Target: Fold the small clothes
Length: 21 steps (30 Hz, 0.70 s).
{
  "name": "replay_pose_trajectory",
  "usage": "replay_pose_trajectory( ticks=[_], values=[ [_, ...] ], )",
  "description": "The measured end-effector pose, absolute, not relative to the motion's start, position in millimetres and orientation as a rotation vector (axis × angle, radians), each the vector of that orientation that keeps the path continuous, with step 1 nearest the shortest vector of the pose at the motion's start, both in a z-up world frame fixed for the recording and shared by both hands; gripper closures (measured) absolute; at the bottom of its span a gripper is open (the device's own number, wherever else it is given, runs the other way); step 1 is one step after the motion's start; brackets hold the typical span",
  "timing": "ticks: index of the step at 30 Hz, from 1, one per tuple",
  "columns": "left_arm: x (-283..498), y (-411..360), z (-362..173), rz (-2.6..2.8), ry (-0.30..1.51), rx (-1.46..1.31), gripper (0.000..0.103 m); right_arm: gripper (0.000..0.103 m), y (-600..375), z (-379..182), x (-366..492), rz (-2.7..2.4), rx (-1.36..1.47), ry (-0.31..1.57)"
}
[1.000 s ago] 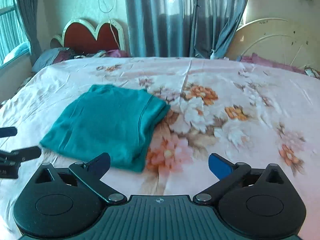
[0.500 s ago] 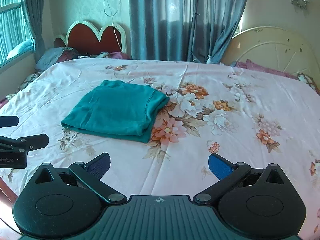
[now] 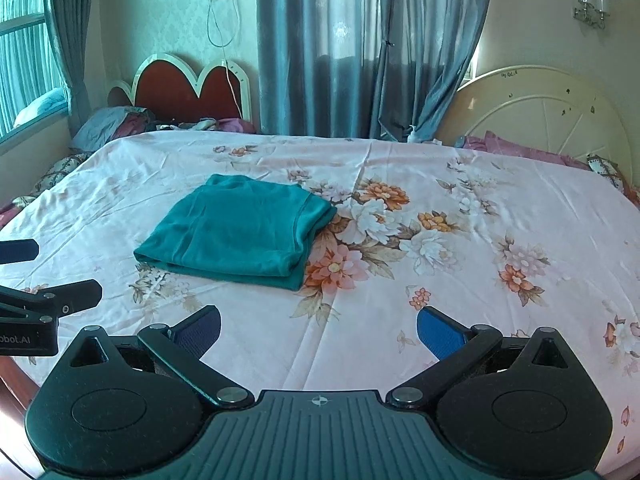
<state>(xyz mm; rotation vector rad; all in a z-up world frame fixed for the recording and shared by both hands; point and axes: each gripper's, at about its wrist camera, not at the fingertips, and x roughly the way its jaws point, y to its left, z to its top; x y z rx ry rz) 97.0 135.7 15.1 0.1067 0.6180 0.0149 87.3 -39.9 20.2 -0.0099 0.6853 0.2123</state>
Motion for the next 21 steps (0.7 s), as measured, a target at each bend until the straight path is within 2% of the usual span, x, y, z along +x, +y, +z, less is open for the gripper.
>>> replay_pose_trajectory(
  ticks=[21],
  values=[
    [97.9, 144.2, 17.3, 0.017, 0.601, 0.106, 0.000, 0.000, -32.4, 22.8, 90.4, 0.227, -0.029, 0.679]
  ],
)
